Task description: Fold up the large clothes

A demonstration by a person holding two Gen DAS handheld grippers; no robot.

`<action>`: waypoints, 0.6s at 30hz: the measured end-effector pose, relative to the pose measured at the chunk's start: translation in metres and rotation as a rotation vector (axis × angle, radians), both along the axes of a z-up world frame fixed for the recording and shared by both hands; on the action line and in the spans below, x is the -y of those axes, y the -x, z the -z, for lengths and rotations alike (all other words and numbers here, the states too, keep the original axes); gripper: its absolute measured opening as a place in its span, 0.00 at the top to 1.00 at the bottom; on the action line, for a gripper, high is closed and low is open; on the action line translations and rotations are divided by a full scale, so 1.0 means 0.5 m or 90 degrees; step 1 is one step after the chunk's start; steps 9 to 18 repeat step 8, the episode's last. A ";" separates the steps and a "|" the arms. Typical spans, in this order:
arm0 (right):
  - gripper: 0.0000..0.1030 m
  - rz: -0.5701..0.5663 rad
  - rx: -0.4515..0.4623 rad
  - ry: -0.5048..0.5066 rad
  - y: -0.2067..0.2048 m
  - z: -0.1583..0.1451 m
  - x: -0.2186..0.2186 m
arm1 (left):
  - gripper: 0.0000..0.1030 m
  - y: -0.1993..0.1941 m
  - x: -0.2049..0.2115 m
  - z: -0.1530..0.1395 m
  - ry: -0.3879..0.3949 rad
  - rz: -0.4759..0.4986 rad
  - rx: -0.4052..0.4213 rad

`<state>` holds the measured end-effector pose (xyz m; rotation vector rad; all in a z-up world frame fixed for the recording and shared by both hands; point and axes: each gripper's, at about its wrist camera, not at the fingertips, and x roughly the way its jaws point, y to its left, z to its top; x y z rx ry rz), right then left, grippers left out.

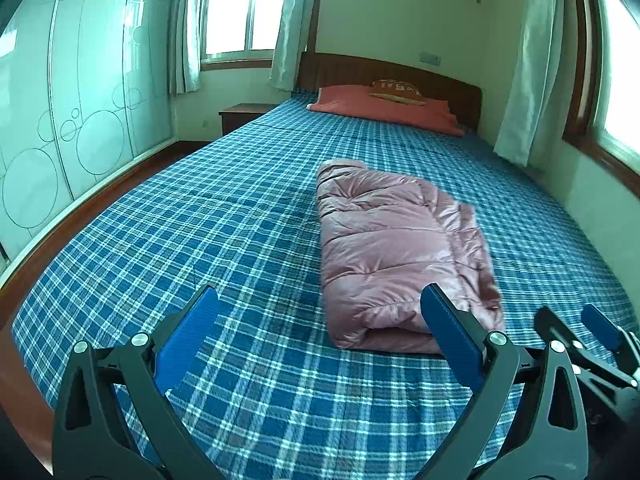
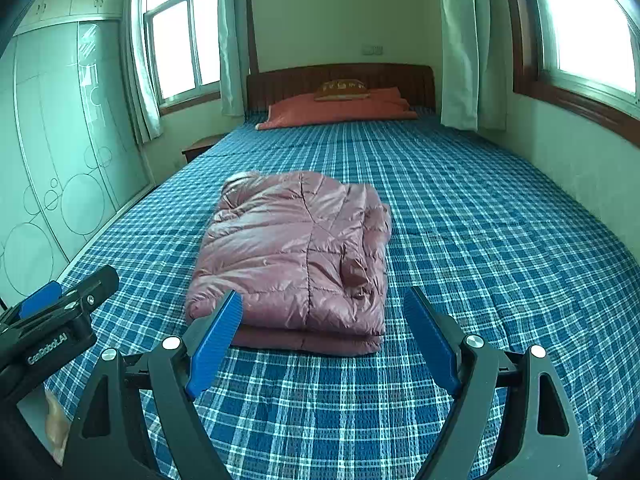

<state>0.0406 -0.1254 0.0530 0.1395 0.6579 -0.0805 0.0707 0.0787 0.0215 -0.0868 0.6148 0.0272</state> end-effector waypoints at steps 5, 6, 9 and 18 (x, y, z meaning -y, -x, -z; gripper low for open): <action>0.21 0.022 -0.020 -0.012 -0.023 0.034 0.043 | 0.02 -0.052 -0.031 0.045 0.002 -0.014 -0.038; 0.21 0.034 -0.025 -0.011 -0.030 0.045 0.061 | 0.02 -0.068 -0.041 0.060 -0.006 -0.021 -0.050; 0.21 0.051 -0.035 -0.009 -0.042 0.062 0.091 | 0.02 -0.096 -0.062 0.087 -0.019 -0.039 -0.068; 0.21 0.051 -0.035 -0.009 -0.042 0.062 0.091 | 0.02 -0.096 -0.062 0.087 -0.019 -0.039 -0.068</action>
